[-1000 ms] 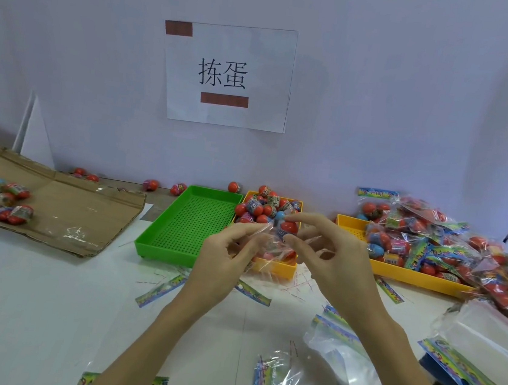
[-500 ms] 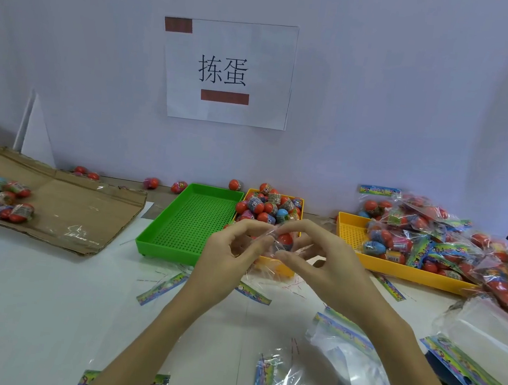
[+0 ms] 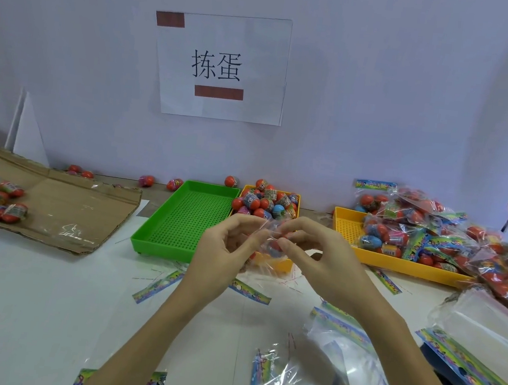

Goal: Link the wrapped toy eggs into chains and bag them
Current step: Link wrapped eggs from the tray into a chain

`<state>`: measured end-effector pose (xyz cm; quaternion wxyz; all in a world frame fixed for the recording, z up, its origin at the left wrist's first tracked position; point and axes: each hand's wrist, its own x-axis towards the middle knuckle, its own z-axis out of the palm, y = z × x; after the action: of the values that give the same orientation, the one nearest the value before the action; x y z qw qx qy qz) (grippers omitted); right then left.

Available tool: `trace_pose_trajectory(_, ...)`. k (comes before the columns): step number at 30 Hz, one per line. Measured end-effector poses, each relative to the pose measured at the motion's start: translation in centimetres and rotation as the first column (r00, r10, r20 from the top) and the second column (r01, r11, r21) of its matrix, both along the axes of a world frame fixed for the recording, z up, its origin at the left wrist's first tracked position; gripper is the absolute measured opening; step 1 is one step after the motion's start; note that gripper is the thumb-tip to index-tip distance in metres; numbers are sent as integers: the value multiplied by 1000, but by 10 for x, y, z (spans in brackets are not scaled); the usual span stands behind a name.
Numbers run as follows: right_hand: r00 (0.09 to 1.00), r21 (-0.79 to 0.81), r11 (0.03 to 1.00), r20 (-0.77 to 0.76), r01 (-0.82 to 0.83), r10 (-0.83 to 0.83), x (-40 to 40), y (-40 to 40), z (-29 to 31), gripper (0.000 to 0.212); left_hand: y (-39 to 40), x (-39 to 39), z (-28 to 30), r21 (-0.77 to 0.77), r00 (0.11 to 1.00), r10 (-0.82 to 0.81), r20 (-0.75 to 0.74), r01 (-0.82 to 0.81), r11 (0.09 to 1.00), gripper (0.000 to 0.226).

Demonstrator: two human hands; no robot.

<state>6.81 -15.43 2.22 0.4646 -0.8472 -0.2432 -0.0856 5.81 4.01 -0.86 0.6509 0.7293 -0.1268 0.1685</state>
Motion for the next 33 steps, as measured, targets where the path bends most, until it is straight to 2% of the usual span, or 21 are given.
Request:
trace_pose_trajectory(3,1000,2,1000,4,-17,17,-2,2,2,23,-1,-1,-1,40,1000,14,7,-15,999,27)
trace_pose_trajectory(7,1000,44,999,-19,-15,16,-2,2,2,19,0,0,-1,8,1000,-2,-9,2,1000,24)
trace_pose_trajectory(10,995,106,994,-98,10,0,-1,2,2,19,0,-1,0,12,1000,-11,1,11,1000,26)
trace_pose_trajectory(13,995,74,997,-98,22,-14,-1,3,0,18,-1,-1,0,27,1000,1,23,-1,1000,25)
trace_pose_trajectory(19,985,32,998,-164,-54,58,2,0,-3,24,0,0,-2,39,997,66,33,-67,997,23)
trace_pose_trajectory(24,985,71,993,-143,-92,101,0,2,-6,21,-2,-1,-1,-4,997,73,22,-73,997,25)
trace_pose_trajectory(27,990,116,991,-117,-60,73,-1,3,-6,21,1,-2,4,-33,997,5,-78,-7,999,30)
trace_pose_trajectory(30,997,69,997,-67,-34,39,1,1,-6,23,11,-3,9,25,966,-166,-199,174,984,38)
trace_pose_trajectory(33,998,32,998,-39,-50,51,2,-2,-5,24,17,-4,12,16,931,-278,-237,290,957,34)
